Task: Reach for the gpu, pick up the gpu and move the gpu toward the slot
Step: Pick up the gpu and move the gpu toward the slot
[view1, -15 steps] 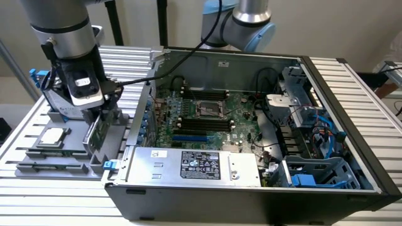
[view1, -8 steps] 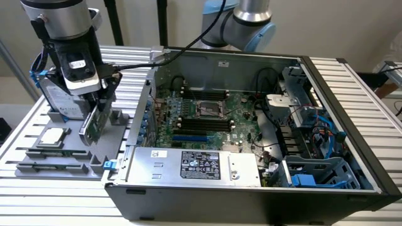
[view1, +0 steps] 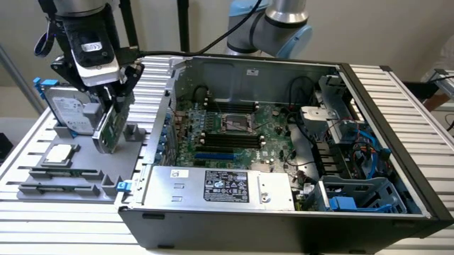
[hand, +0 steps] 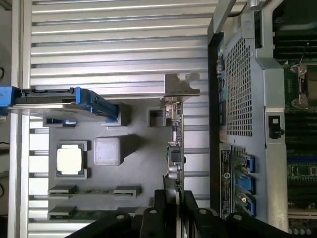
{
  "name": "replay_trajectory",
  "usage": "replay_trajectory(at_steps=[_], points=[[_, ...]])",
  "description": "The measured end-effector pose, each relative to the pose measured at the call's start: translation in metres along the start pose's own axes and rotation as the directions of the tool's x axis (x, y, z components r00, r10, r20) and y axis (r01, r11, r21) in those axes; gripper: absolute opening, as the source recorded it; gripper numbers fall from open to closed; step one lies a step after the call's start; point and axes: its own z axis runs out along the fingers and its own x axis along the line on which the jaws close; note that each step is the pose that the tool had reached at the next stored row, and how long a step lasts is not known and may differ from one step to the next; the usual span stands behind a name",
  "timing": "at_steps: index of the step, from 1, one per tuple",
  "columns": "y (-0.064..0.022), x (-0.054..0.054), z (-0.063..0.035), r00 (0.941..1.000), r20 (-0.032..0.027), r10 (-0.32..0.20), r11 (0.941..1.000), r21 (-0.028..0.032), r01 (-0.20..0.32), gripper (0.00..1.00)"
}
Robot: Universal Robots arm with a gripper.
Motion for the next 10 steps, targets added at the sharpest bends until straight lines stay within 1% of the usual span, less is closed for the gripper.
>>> replay_trajectory(at_steps=[5, 10], points=[[-0.0007, -0.013, -0.0232, 1.0000, -0.0011, -0.006, 1.0000, -0.0053, 0.006, 0.26], [-0.0017, -0.028, -0.0467, 1.0000, -0.0026, -0.010, 0.9999, -0.0115, 0.010, 0.26]])
